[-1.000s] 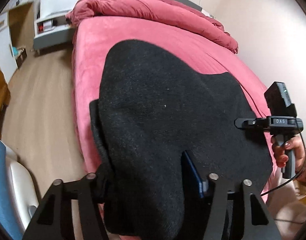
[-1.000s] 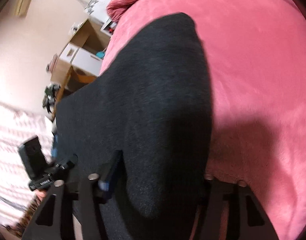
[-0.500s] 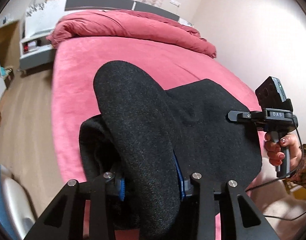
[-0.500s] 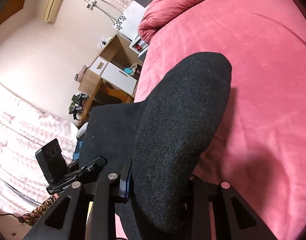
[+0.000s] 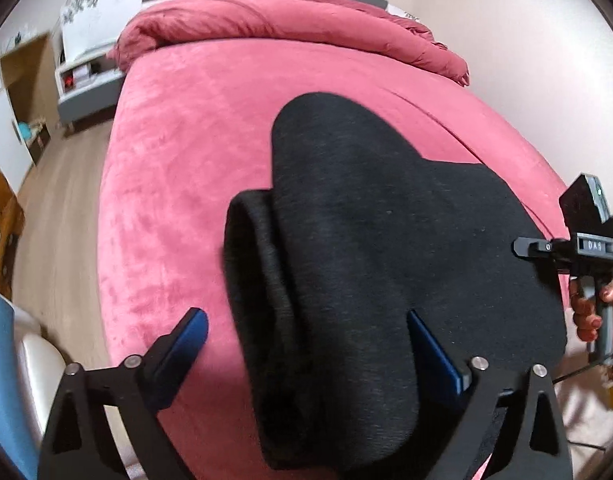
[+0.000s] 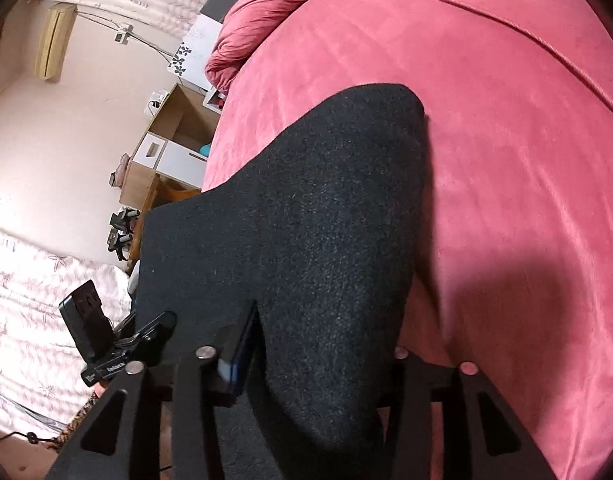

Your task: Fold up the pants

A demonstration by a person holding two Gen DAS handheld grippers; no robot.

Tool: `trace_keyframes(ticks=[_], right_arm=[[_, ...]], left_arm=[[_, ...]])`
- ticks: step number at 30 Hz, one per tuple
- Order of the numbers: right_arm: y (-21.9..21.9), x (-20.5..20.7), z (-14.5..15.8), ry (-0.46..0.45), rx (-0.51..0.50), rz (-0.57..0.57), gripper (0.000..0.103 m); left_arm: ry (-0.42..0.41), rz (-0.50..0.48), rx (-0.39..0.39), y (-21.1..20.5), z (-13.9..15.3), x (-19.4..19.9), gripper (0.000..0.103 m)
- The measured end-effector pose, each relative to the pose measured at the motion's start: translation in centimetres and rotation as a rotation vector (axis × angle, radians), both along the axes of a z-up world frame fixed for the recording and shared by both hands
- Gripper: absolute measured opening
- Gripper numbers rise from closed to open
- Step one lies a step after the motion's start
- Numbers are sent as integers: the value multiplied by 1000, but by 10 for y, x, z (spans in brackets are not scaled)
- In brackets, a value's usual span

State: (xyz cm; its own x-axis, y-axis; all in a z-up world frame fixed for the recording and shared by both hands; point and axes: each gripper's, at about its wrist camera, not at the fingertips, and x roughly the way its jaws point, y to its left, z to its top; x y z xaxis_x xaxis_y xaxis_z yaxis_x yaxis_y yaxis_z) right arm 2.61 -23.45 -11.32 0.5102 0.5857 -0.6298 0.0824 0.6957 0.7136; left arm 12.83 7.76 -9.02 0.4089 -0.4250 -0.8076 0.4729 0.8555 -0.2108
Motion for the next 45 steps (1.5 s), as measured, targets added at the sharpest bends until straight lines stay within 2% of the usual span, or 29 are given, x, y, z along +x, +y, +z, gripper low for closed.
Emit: trace_keyframes(ticks=[1, 2, 5, 7, 8, 9, 10, 12, 13, 16, 18, 21, 25, 28, 32, 35, 37, 39, 40, 41, 42, 45], right_arm=[[-1, 0, -1, 3, -12, 1, 56], [-3, -1, -3, 9, -23, 0, 59], [-11, 0, -8, 19, -6, 1, 60], [-12, 3, -11, 21, 6, 1, 60], [-10, 5, -12, 25, 3, 0, 60], [-6, 10, -13, 38, -5, 4, 60], [-1, 14, -10, 32, -13, 15, 42], [10, 17, 2, 4, -106, 37, 35], [19, 17, 15, -35, -169, 69, 32], [21, 14, 39, -92, -141, 74, 30], [24, 13, 55, -135, -163, 84, 29], [27, 16, 82, -213, -221, 98, 29], [2, 27, 110, -298, -208, 55, 29], [-20, 47, 122, -343, -236, 35, 29], [-50, 79, 113, -367, -263, -6, 29], [-71, 105, 84, -325, -267, -46, 30], [-83, 123, 54, -243, -305, -62, 32], [-92, 135, 23, -147, -328, -91, 38], [-103, 137, 7, -133, -257, -122, 46], [-111, 135, 2, -161, -186, -142, 47], [-114, 133, 0, -183, -159, -146, 46], [-107, 131, 3, -211, -227, -108, 46]], left_arm=[[13, 5, -4, 3, -2, 3, 103], [22, 9, -7, 4, -4, 5, 103], [43, 15, -22, -4, -12, 20, 103], [133, 3, -67, -15, -24, 28, 103], [139, 5, -63, -18, -26, 27, 95], [114, -26, -69, -24, -23, 22, 68], [78, -49, -60, -30, -16, 16, 61], [28, -58, -24, -38, -5, 7, 44], [17, -54, -32, -38, -1, 5, 42], [-4, -39, -71, -36, 12, 2, 39], [-17, -36, -96, -34, 20, 4, 38], [-63, -42, -121, -39, 35, 15, 38], [-96, -35, -151, -56, 52, 46, 38], [-128, -44, -137, -82, 58, 74, 39], [-115, -42, -112, -111, 44, 110, 39], [-101, -37, -46, -131, 24, 133, 41], [-73, -26, -3, -139, 4, 151, 52], [-39, 5, -44, -130, -12, 163, 79], [-28, 21, -64, -124, -17, 167, 83], [-26, 18, -95, -118, -21, 168, 85], [-39, 7, -101, -112, -21, 164, 85], [-98, 5, -76, -104, -22, 154, 95]])
